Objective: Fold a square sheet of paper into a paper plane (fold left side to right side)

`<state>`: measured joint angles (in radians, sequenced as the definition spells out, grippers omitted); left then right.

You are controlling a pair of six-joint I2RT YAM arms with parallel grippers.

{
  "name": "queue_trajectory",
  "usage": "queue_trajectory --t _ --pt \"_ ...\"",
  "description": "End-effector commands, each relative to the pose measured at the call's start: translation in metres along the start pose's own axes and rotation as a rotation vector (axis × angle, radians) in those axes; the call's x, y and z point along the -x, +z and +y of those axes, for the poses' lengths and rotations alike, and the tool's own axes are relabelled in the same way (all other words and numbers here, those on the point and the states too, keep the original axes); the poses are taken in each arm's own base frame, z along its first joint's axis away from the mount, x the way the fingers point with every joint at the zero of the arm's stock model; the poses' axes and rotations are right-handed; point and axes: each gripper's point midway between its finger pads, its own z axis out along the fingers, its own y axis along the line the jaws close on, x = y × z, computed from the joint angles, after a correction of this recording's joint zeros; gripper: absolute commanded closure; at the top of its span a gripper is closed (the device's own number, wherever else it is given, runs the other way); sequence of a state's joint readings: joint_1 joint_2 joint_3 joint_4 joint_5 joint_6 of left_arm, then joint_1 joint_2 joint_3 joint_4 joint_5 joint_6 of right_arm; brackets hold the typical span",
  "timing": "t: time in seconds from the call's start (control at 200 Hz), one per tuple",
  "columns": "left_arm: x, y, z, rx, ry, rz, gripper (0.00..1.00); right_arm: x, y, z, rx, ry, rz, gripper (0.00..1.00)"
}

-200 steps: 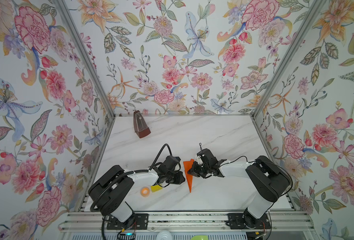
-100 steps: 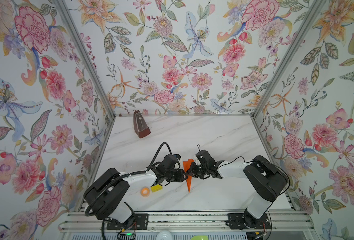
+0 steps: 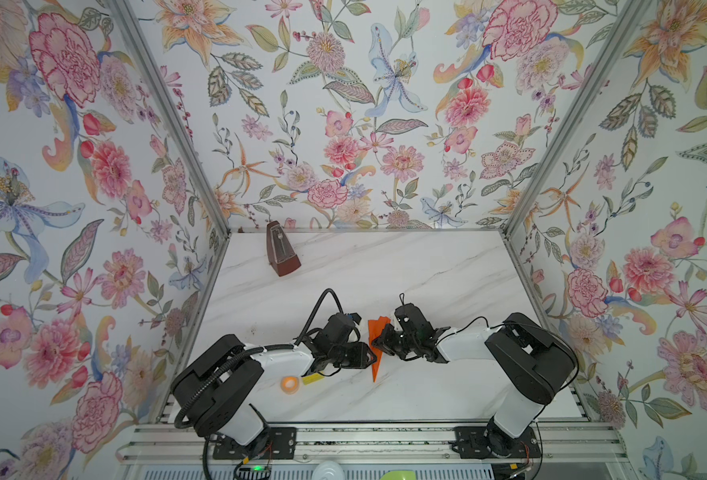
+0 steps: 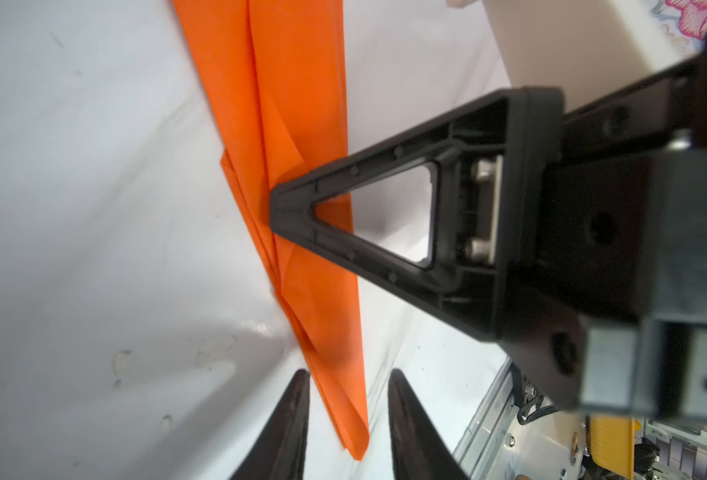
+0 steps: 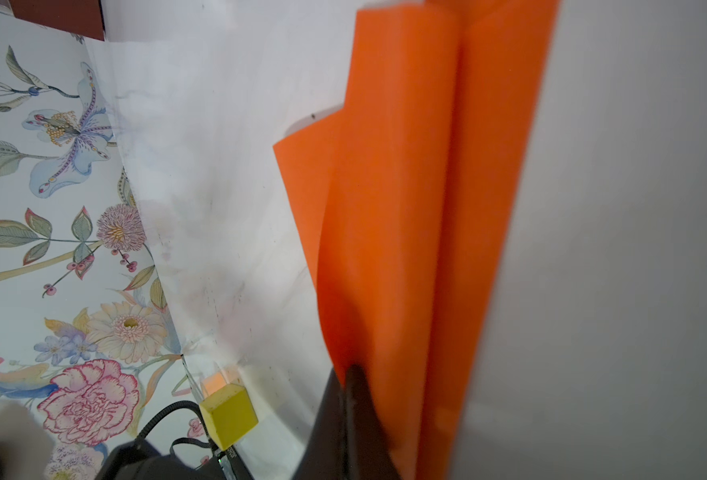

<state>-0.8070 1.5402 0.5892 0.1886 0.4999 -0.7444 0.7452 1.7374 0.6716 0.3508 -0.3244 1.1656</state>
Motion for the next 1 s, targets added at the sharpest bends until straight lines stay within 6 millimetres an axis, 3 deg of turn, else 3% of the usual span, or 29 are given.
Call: queue_trajectory --t 0.0,0.135,0.56,0.996 --pt "-0.008 0.005 -0.006 -0.040 -0.014 0.019 0.66 0.001 -0.001 -0.033 -0.106 0.058 -0.040 1.00" --pt "-0.015 0.012 0.000 -0.034 -0.030 0.043 0.70 0.000 0.000 -0.032 -0.099 0.060 -0.036 1.00" --pt "-0.022 0.018 0.004 -0.028 -0.046 0.064 0.71 0.002 0.000 -0.030 -0.091 0.062 -0.040 1.00" --pt "-0.040 0.019 0.037 0.114 -0.067 0.115 0.83 0.013 -0.008 -0.020 -0.072 0.055 -0.074 1.00"
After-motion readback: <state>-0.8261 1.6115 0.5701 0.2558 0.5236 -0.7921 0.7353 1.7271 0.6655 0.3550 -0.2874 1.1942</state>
